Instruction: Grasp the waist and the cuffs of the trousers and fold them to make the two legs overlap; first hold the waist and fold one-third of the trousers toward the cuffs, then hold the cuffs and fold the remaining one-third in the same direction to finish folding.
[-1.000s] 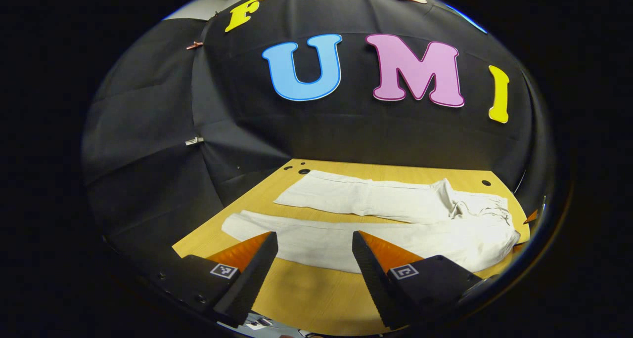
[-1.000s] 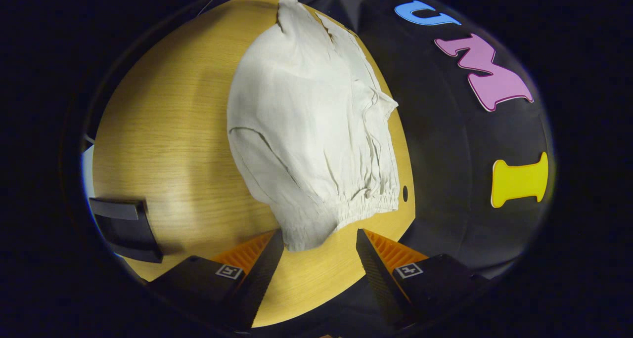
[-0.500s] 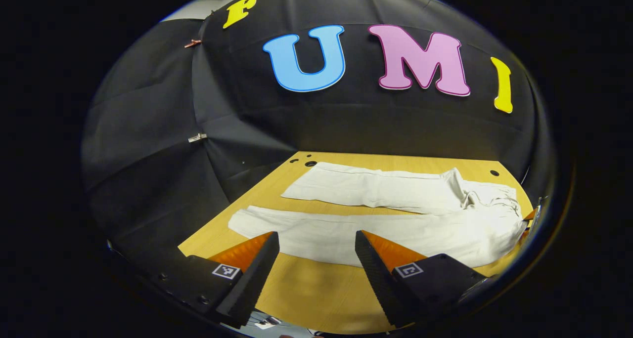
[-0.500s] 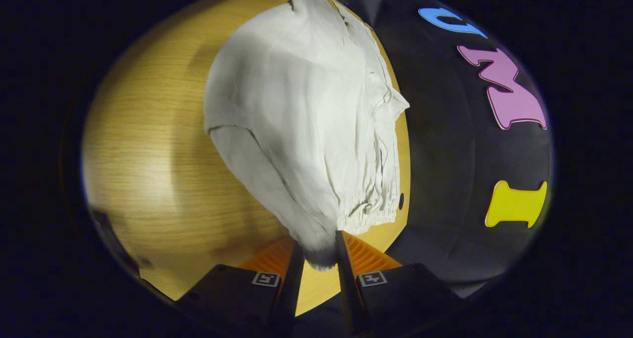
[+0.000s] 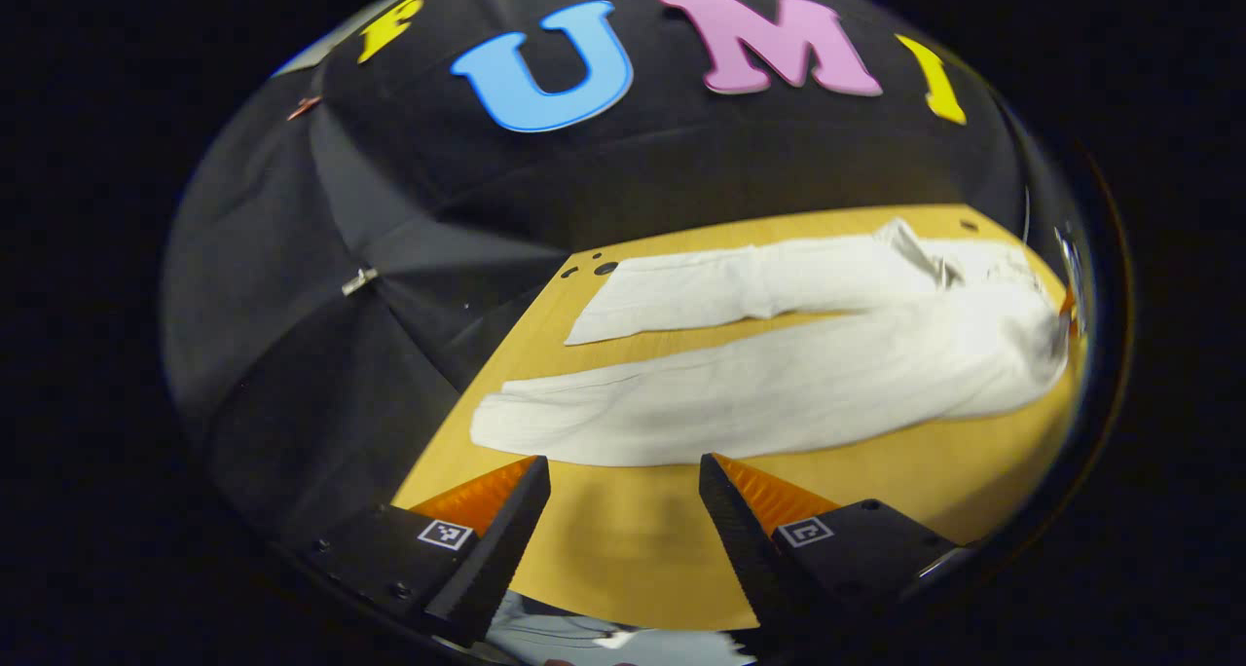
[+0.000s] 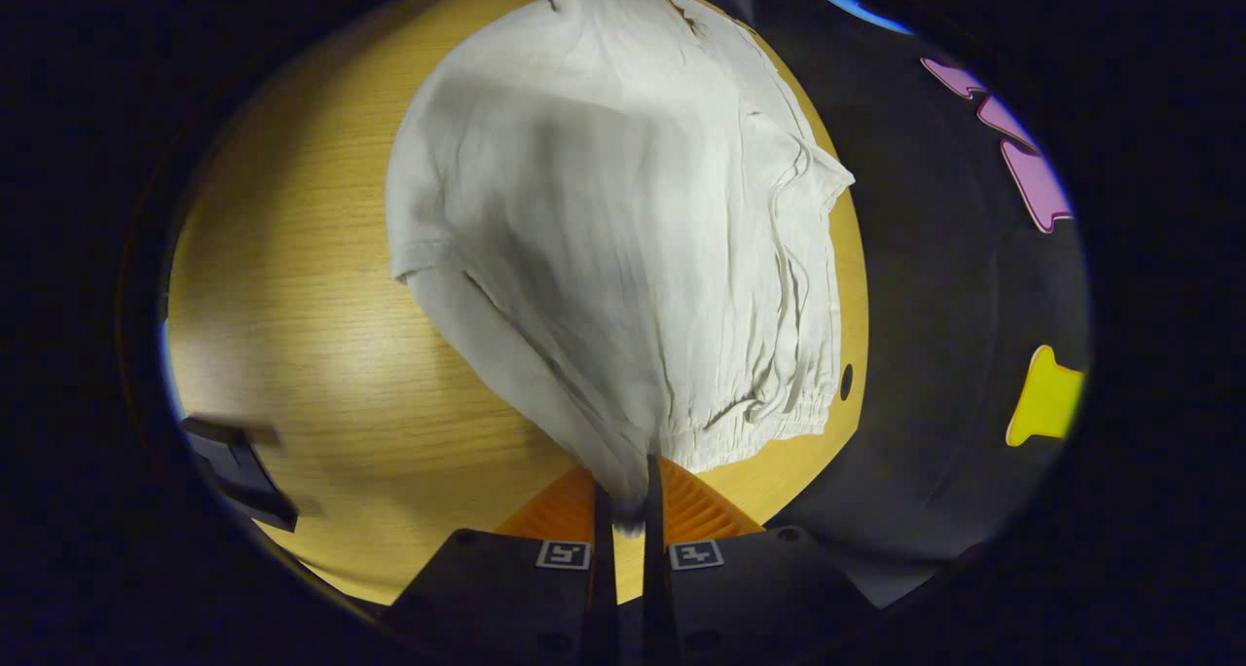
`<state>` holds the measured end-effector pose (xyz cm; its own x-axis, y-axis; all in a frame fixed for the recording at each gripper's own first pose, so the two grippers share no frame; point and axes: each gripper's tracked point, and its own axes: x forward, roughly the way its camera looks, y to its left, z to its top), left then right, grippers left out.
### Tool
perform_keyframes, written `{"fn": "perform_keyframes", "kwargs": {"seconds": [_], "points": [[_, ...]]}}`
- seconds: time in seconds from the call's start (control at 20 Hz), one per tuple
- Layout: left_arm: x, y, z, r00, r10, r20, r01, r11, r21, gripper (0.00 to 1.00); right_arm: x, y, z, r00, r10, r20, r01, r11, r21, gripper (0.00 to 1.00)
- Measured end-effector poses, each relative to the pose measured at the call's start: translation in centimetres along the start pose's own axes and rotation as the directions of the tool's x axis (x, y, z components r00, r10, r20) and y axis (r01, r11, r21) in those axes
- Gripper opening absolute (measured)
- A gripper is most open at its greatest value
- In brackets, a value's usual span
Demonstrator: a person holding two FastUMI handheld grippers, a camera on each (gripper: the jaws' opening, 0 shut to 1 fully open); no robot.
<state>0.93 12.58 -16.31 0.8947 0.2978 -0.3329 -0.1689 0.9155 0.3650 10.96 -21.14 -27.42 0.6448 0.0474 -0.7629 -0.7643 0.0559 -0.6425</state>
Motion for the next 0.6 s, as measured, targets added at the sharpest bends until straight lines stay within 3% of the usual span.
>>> {"fn": "perform_keyframes", "kwargs": {"seconds": [0.15, 0.3, 0.35, 0.4, 0.6], "points": [[2.7, 3.1, -4.6, 0.997, 0.023, -0.074, -0.002, 0.961, 0.278, 0.97, -0.1, -0.1, -0.1, 1.0, 0.026, -0.01, -0.026, 1.0, 0.003, 0.06], [4.2, 4.2, -7.3, 0.995, -0.002, -0.104, 0.041, 0.927, 0.374, 0.96, 0.0, 0.0, 0.1, 0.999, 0.044, -0.009, -0.044, 0.999, 0.019, 0.06], [4.2, 4.8, -7.8, 0.994, 0.004, -0.11, 0.041, 0.914, 0.403, 0.96, 0.0, 0.0, 0.1, 0.999, 0.046, 0.0, -0.046, 0.999, 0.02, 0.12], [4.6, 5.4, -8.1, 0.993, 0.01, -0.115, 0.041, 0.903, 0.428, 0.96, -0.1, 0.0, 0.1, 0.998, 0.056, 0.01, -0.056, 0.998, 0.026, 0.06], [7.3, 6.7, -7.6, 0.994, -0.008, -0.107, 0.063, 0.853, 0.518, 0.96, 0.1, -0.1, 0.0, 0.997, 0.071, 0.019, -0.071, 0.997, 0.038, 0.06]]}}
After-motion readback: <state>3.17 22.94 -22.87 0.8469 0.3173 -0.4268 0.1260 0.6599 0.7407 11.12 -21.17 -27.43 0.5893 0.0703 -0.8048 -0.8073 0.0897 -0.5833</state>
